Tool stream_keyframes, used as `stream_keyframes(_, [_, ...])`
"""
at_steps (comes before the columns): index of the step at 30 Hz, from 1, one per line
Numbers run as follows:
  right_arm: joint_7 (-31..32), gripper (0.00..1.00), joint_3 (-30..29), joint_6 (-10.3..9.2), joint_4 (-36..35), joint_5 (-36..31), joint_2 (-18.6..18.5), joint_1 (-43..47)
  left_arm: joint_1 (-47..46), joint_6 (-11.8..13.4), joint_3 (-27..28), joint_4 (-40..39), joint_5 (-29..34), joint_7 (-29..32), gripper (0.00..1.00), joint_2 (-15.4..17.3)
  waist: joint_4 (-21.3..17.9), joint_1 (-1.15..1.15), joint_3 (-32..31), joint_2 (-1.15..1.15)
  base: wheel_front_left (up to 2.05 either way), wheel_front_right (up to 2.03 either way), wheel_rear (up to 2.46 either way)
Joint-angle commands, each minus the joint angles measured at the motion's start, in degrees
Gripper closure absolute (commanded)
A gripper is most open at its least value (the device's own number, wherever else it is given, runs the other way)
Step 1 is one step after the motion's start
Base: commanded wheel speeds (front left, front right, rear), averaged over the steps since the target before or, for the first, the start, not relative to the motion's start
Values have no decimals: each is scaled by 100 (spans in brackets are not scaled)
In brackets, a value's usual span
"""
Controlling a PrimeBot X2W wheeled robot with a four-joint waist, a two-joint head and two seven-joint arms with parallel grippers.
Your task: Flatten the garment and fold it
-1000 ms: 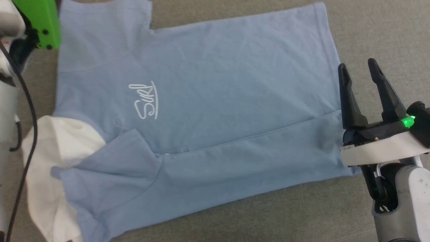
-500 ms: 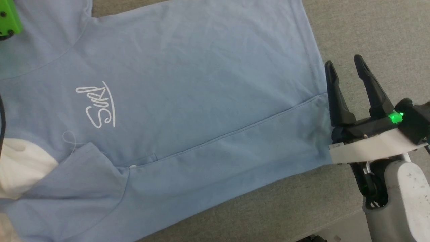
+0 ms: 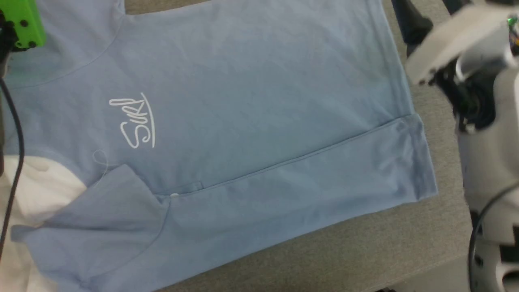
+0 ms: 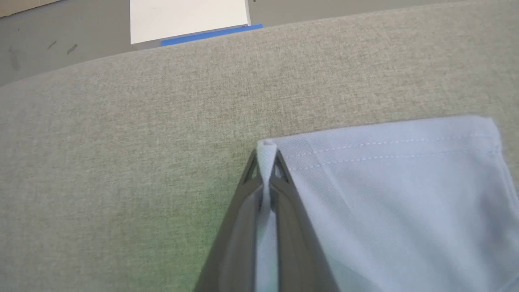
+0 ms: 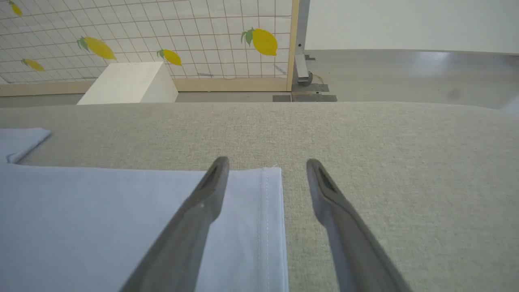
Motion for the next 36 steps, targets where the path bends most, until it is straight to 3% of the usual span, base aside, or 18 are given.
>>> stream_keyframes(1, [250, 0, -87, -8, 261, 57, 68, -289, 26, -51, -25, -3, -8, -67, 100, -57, 145, 0, 10, 0, 0, 0, 0])
stream_keyframes(6, [1563, 0, -637, -8, 1413, -179, 223, -1266, -127, -186, -171, 43, -12, -291, 100, -281, 438, 0, 60, 0, 0, 0, 0])
stream_keyframes(12, [2594, 0, -1153, -8, 2165, -1109, 329, -1913, -323, -343, -293, 176, -34, -536, 100, -492, 637, 0, 178, 0, 0, 0, 0])
stream_keyframes(14, [2937, 49, -1266, -8, 2324, -1409, 365, -2008, -369, -377, -315, 246, -46, -598, 100, -540, 668, 0, 197, 0, 0, 0, 0])
stream_keyframes(17, [3325, 84, -1389, -8, 2418, -1771, 412, -2058, -427, -439, -338, 362, -65, -695, 100, -580, 697, 0, 213, 0, 0, 0, 0])
stream_keyframes(19, [3410, 100, -1439, -8, 2394, -1874, 440, -2061, -464, -490, -349, 423, -78, -781, 100, -603, 716, 0, 216, 0, 0, 0, 0])
stream_keyframes(24, [3005, 100, -1328, -8, 2193, -1879, 477, -1986, -556, -621, -304, 517, -55, -1345, 100, -623, 742, 0, 191, 0, 0, 0, 0])
stream_keyframes(30, [1589, 100, -1016, -8, 1840, -1312, 470, -1321, -131, -867, -31, 492, -298, -2754, 100, -793, 838, 0, -189, 0, 0, 0, 0])
stream_keyframes(36, [189, 100, -529, -8, 1279, -612, 129, -213, 983, -1128, 159, 28, -581, -4027, 100, -929, 1024, 0, -855, 0, 0, 0, 0])
